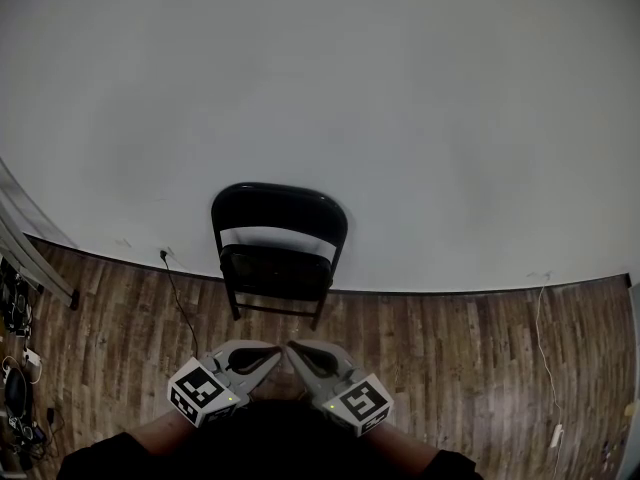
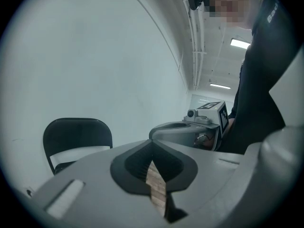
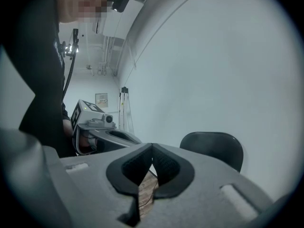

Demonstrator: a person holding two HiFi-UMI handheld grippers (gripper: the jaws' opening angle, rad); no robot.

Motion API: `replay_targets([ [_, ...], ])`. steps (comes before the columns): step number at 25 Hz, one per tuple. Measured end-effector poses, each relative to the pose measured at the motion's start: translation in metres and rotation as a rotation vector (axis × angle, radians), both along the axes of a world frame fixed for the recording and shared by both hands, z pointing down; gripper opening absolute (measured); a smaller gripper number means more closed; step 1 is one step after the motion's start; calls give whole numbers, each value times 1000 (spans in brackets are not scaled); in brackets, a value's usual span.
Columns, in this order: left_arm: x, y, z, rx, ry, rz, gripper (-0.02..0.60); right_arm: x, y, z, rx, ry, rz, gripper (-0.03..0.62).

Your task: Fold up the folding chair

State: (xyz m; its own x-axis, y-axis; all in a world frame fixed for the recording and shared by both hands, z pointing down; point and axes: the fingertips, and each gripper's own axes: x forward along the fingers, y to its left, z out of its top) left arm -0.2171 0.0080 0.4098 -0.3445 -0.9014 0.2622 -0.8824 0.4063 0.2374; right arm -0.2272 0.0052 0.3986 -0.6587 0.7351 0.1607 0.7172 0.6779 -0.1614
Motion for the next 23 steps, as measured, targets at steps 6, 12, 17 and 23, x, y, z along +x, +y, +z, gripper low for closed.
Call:
replay_targets([
  [6, 3, 4, 1, -3, -5, 1, 2, 3, 5, 0, 5, 4, -3, 2],
  [12, 3, 10, -1, 1, -4, -3, 2, 2, 11, 1, 5, 8, -6, 2],
  [17, 5, 13, 0, 0, -10, -3, 2, 4, 14, 3, 11, 3, -8, 2],
  [23, 6, 18, -1, -4, -12, -4, 2, 5, 18, 2, 10, 4, -9, 2],
])
